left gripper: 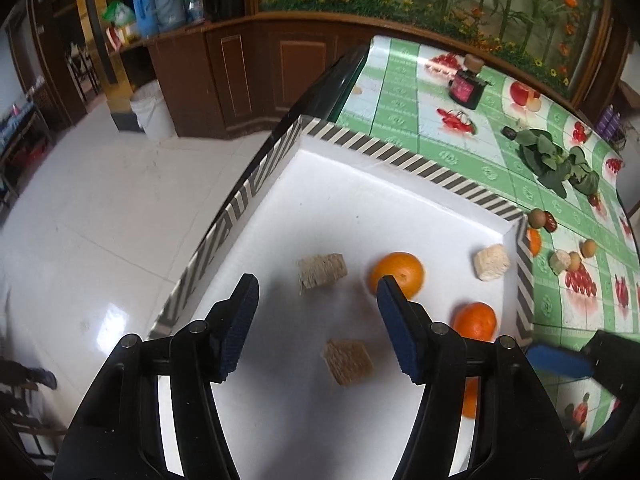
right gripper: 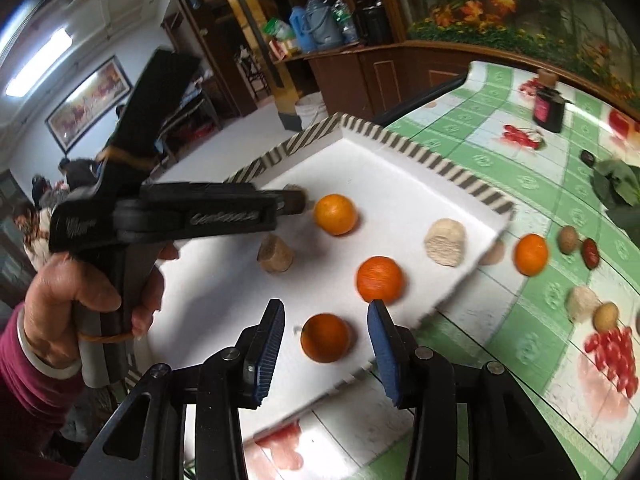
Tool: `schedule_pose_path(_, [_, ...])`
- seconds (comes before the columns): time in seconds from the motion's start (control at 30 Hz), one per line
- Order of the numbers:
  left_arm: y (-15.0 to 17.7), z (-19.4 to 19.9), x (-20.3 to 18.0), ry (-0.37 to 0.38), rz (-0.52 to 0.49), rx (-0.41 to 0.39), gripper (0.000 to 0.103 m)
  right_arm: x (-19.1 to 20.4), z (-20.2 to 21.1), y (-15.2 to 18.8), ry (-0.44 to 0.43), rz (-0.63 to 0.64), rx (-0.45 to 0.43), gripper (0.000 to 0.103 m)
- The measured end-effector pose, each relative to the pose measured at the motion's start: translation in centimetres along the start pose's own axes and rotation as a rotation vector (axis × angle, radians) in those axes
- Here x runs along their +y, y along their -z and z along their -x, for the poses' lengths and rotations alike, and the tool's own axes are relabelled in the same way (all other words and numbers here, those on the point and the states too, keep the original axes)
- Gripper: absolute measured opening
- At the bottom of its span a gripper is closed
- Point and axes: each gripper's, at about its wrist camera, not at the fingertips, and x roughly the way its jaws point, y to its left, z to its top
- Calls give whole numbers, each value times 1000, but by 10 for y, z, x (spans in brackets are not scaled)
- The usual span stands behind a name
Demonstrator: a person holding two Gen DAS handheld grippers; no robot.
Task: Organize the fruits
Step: 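Return the left gripper to the table and grasp a brown round cake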
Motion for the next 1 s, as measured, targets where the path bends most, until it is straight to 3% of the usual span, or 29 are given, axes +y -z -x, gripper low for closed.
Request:
schedule_pose_path(0.4, [20, 41, -44, 43, -65, -99, 62, -31, 42, 17, 61, -89, -75, 42])
schedule_pose_path(0.7, [31, 43, -102, 159, -122, -68, 62, -79, 79, 47, 164, -171, -89, 42])
schedule_pose_path(1.0, [33, 35, -154, 213, -190, -38, 62, -139, 108, 76, 262, -276, -97, 42])
